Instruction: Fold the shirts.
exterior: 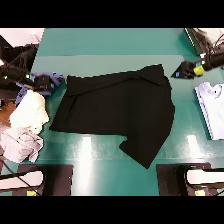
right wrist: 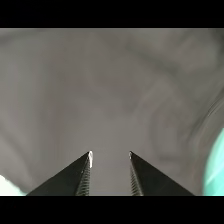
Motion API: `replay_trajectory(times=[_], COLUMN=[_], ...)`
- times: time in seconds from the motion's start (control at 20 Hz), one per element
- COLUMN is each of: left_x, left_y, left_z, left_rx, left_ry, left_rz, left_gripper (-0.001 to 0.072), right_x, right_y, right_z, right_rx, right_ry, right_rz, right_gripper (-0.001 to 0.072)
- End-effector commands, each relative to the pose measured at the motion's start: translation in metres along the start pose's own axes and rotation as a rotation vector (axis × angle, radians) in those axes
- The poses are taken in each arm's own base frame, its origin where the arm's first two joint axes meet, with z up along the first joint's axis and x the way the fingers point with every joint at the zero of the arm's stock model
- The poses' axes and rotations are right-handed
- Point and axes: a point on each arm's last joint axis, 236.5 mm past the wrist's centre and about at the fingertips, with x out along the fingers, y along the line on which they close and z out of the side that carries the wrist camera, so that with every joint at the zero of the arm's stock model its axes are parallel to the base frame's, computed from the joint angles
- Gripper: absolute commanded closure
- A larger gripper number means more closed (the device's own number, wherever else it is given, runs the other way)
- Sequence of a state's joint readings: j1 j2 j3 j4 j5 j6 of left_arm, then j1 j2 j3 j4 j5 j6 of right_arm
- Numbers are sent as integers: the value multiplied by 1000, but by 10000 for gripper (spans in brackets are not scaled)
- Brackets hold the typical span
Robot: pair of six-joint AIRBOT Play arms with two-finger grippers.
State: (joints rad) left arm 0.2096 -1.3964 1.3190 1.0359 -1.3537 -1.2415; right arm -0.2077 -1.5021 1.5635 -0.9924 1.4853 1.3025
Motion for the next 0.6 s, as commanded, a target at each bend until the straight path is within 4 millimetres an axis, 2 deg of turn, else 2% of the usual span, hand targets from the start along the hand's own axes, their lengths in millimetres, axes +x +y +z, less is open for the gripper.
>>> replay_trajectory(times=[0.0,0.15,0.25,0.35,0.55], left_x=[10,21,30,38,36], left_y=[22,30,33,40,65], left_z=[-79,-132,-153,-161,-160], left_rx=[-57,-125,-151,-161,-187], left_ry=[156,213,250,258,241], left_rz=[73,118,119,135,245], left_gripper=[186,185,185,185,185], right_x=[9,22,27,28,24], right_y=[7,12,16,17,22], right_z=[-55,-89,-102,-112,-118], right_rx=[16,49,54,60,52], right_ry=[75,100,114,124,121], right_rz=[60,90,112,115,115], right_gripper=[430,430,430,430,430])
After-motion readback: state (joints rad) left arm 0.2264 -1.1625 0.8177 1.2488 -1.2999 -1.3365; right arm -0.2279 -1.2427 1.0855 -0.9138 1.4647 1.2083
